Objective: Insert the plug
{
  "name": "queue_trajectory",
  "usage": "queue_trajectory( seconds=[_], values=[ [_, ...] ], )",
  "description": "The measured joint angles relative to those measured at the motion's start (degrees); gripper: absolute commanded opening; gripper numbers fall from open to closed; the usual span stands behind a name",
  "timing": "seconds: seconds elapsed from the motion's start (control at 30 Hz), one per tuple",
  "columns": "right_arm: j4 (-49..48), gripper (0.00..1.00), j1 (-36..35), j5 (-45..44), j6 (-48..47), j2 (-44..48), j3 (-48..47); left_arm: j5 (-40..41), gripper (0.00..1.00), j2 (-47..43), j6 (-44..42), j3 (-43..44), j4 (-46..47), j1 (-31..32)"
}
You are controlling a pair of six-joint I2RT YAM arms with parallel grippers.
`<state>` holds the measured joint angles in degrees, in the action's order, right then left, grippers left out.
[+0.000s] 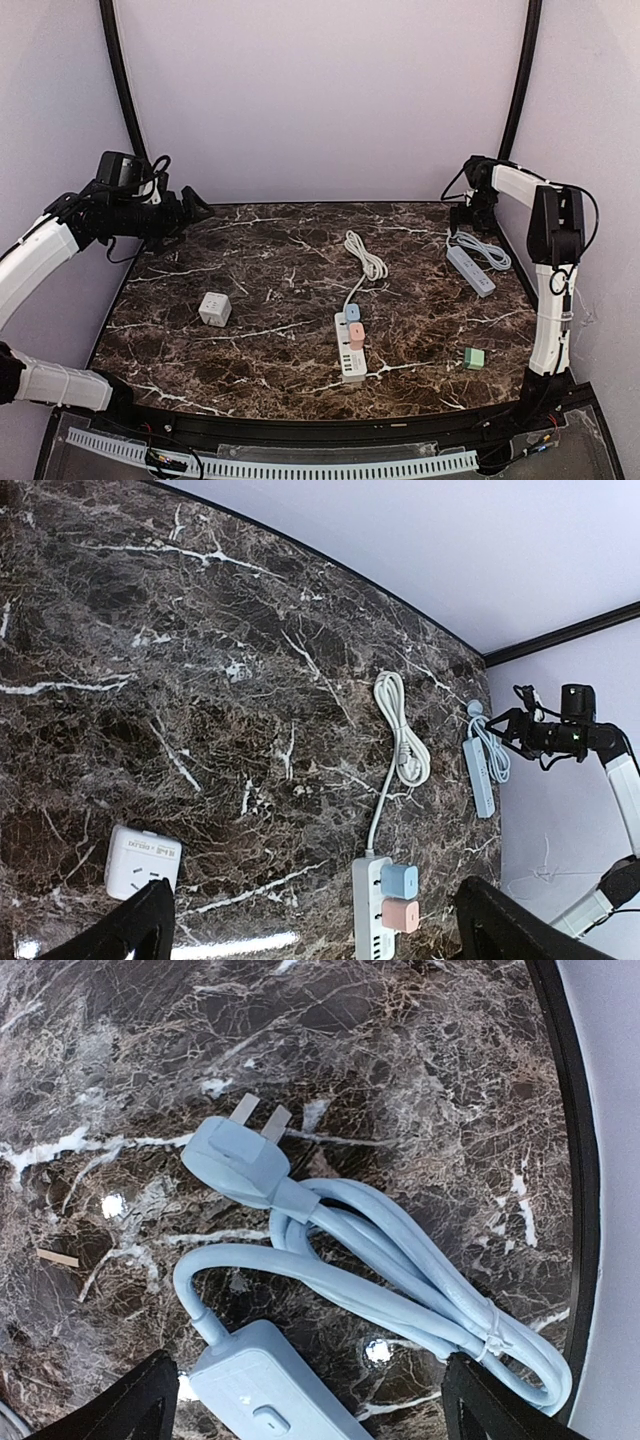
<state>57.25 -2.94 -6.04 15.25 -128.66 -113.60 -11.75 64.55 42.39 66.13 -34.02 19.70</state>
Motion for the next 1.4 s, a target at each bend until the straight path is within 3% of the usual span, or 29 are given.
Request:
queue_trajectory(
  seconds=[0.43,1.17,1.4],
  values=[
    [-0.4,0.84,0.2,3.5,-0.4,-3.3,0.1,-0.9,1.0,6.3,-4.2,8.7,-0.5,0.0],
    [0.1,0.8,-1.2,4.8,-2.1,3.5,13.1,-0.9,1.0,7.1,-7.9,9.0,-1.2,0.0],
    [0.2,0.68,-2.7,0.8,-2.2,5.6,17.5,-0.9,1.0,7.0,-8.2,8.8,-1.5,0.0]
  ],
)
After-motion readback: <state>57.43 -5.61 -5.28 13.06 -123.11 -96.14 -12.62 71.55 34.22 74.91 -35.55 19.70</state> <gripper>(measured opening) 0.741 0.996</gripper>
